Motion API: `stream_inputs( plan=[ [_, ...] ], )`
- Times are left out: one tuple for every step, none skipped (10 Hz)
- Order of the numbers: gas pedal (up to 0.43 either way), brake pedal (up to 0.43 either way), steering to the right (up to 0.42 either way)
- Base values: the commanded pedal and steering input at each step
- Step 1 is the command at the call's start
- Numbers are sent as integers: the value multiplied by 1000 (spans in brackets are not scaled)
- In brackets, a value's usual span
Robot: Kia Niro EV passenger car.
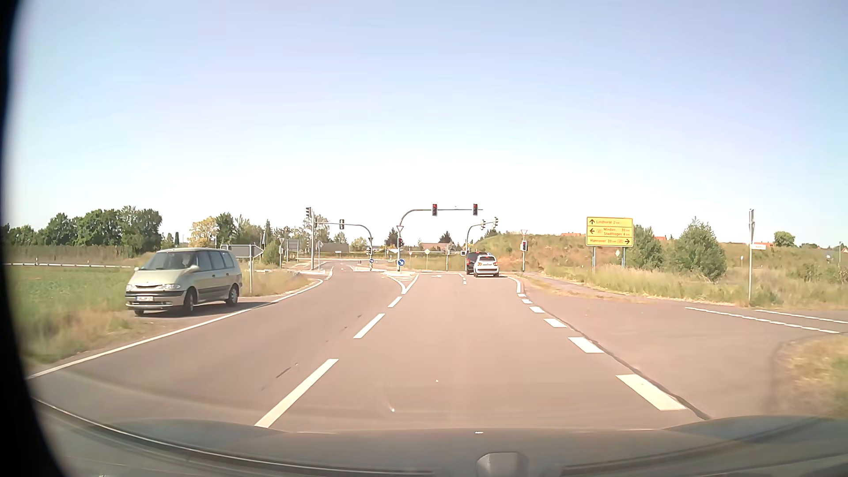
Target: Follow the waypoints while adhering to traffic rules and regulations
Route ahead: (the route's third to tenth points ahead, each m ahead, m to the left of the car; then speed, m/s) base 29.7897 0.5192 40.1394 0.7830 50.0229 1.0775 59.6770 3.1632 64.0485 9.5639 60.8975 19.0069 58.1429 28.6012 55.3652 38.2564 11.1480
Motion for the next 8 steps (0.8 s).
stream_inputs(
  plan=[
    [0, 98, -12],
    [0, 110, -12],
    [0, 134, -12],
    [0, 146, -12],
    [0, 152, -12],
    [0, 152, -11],
    [0, 152, -11],
    [0, 159, -9]
  ],
)
